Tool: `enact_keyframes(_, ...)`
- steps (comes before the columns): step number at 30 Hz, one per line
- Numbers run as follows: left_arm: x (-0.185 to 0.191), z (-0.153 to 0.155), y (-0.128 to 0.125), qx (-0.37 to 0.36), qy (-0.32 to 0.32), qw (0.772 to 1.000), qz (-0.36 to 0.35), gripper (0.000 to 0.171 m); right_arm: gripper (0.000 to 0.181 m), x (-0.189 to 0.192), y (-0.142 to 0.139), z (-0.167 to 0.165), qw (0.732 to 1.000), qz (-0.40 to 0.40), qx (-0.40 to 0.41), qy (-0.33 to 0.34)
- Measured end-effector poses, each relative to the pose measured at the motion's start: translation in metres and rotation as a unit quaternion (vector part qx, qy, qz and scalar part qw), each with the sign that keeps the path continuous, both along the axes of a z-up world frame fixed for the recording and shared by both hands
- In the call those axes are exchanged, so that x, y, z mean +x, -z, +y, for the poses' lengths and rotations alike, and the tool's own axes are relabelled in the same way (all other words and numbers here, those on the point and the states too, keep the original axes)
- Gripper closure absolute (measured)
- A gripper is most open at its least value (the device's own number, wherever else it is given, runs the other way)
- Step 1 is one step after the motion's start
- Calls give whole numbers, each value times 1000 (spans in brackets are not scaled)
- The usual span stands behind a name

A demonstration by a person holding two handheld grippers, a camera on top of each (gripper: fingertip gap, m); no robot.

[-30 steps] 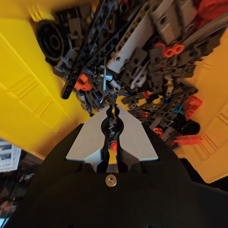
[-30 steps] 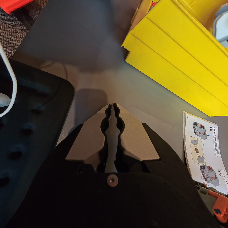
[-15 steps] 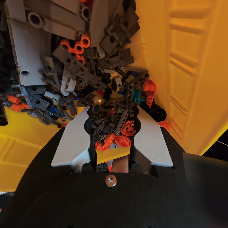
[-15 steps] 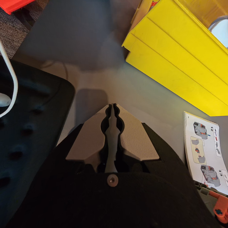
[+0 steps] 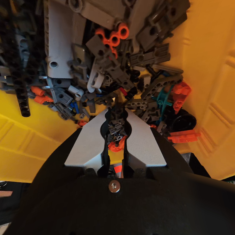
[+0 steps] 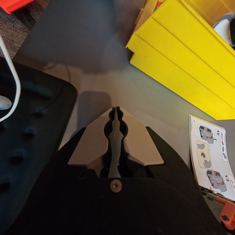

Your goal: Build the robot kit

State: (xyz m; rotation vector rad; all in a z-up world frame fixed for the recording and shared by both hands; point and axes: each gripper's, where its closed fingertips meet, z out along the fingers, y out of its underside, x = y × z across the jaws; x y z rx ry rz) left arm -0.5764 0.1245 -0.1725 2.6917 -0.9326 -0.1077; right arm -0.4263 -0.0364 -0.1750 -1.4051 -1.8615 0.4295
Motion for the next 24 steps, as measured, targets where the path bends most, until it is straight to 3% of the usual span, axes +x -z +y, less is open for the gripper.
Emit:
enact_keyframes(6, -12, 7, -2, 14, -9, 1000, 24, 165, 178, 0, 0, 0, 1000, 0, -1, 0)
enact_keyframes(10, 5, 14, -15, 52, -21, 998, -30, 163, 179, 0, 0, 0, 1000, 0, -1, 0)
enact_keyframes(13, 31, 1, -23, 34, -17, 995, -97, 133, 179, 0, 0, 0, 1000, 1, -3, 0)
enact_keyframes(17, 41, -12, -19, 7, 11, 995, -98, 125, 179, 0, 0, 0, 1000, 1, -4, 0)
enact_keyframes(22, 21, -15, -12, -5, 27, 999, -45, 147, 179, -1, 0, 0, 1000, 2, -5, -1)
enact_keyframes(24, 21, -13, -12, -6, 47, 997, -55, 156, 179, -1, 0, -1, 1000, 2, -6, -1)
